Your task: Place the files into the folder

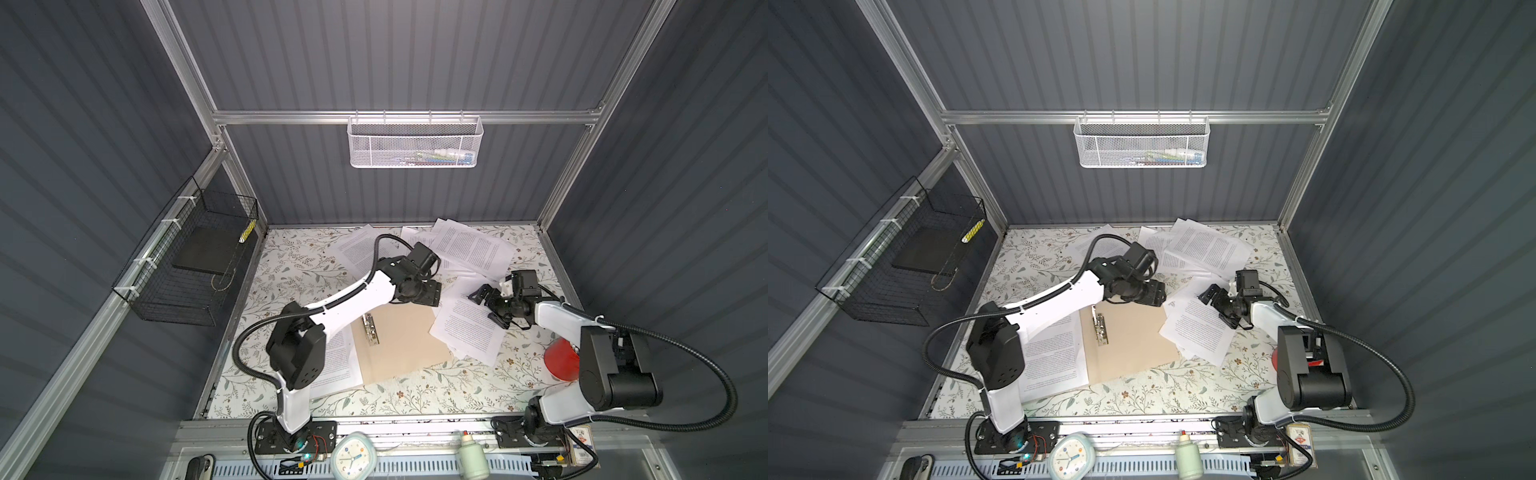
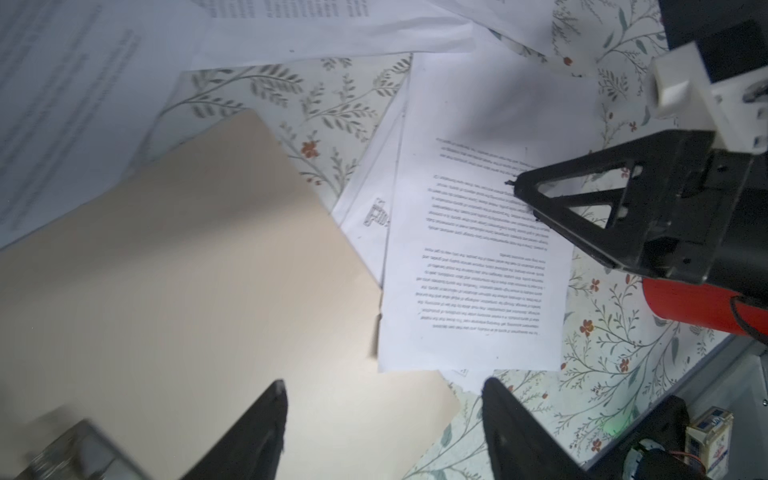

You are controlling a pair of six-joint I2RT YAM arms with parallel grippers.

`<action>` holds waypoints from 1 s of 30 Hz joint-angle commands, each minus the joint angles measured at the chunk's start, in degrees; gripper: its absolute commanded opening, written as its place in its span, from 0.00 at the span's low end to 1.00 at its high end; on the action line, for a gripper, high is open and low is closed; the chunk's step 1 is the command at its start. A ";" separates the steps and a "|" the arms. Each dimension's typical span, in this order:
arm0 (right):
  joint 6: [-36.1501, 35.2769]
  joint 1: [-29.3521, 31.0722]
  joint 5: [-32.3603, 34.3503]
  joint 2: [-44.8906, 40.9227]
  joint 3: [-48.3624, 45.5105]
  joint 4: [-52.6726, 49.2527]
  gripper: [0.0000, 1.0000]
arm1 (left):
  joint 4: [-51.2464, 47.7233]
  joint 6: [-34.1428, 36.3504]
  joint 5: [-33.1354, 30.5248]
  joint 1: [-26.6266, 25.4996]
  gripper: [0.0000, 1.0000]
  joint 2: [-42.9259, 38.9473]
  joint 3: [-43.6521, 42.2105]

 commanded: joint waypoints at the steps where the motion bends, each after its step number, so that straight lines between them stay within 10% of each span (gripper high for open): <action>1: -2.63 -3.48 5.31 -2.06 1.69 -5.42 0.99 | 1.10 1.27 6.51 -1.83 0.73 7.01 3.27; 30: 3.58 -11.04 -5.87 1.87 -5.60 2.65 0.99 | -2.22 2.86 8.60 -4.71 0.71 21.70 5.22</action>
